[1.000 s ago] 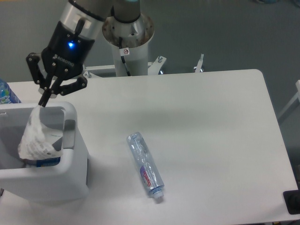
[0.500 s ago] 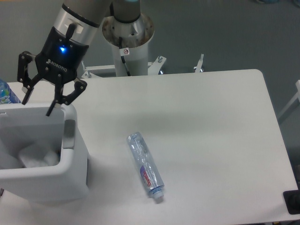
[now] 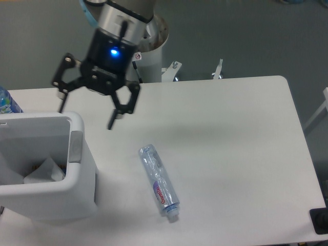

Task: Place the trash in the trash can
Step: 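Move the gripper to the cap end of the water bottle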

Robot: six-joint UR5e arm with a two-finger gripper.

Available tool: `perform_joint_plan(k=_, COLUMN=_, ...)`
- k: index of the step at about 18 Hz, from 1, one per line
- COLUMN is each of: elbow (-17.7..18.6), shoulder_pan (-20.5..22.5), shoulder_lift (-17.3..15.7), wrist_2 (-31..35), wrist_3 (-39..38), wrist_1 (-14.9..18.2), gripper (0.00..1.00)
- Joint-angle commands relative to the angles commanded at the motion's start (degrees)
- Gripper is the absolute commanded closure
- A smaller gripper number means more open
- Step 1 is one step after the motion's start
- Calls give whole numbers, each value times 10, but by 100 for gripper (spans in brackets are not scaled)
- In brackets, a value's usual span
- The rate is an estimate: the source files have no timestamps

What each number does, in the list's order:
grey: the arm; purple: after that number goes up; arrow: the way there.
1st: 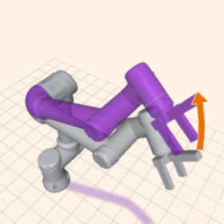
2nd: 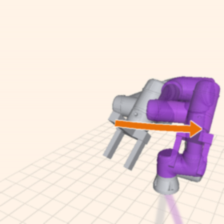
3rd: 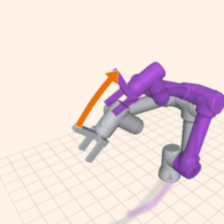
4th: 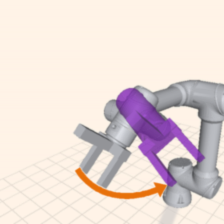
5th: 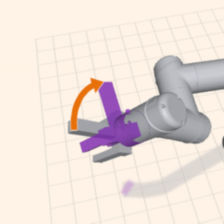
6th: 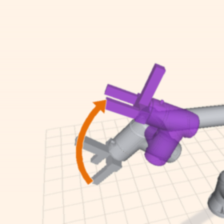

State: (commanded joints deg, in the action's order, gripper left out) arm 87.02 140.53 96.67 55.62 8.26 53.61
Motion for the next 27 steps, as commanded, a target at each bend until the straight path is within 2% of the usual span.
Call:
perform_joint_plan(k=5, elbow=-41, shoulder_pan=3, shoulder_lift=83, wrist_2=82, wrist_3=17, wrist_1=4, gripper=0)
perform_joint_plan(k=9, elbow=-52, shoulder_pan=3, shoulder_lift=138, wrist_2=156, wrist_3=57, wrist_1=4, gripper=0)
perform_joint_plan(k=12, elbow=-45, shoulder_pan=3, shoulder_lift=160, wrist_2=175, wrist_3=62, wrist_1=8, gripper=0)
perform_joint_plan(k=14, elbow=-45, shoulder_pan=3, shoulder_lift=186, wrist_2=184, wrist_3=62, wrist_1=7, gripper=0)
perform_joint_plan(k=17, elbow=-45, shoulder_pan=0, shoulder_lift=221, wrist_2=232, wrist_3=62, wrist_1=4, gripper=0)
perform_joint_plan(k=19, elbow=-51, shoulder_pan=-1, shoulder_lift=244, wrist_2=237, wrist_3=52, wrist_1=4, gripper=0)
perform_joint_plan(k=24, elbow=-57, shoulder_pan=-15, shoulder_lift=284, wrist_2=242, wrist_3=36, wrist_1=3, gripper=0)
perform_joint_plan(k=27, elbow=-61, shoulder_pan=-21, shoulder_lift=293, wrist_2=244, wrist_3=31, wrist_1=2, gripper=0)
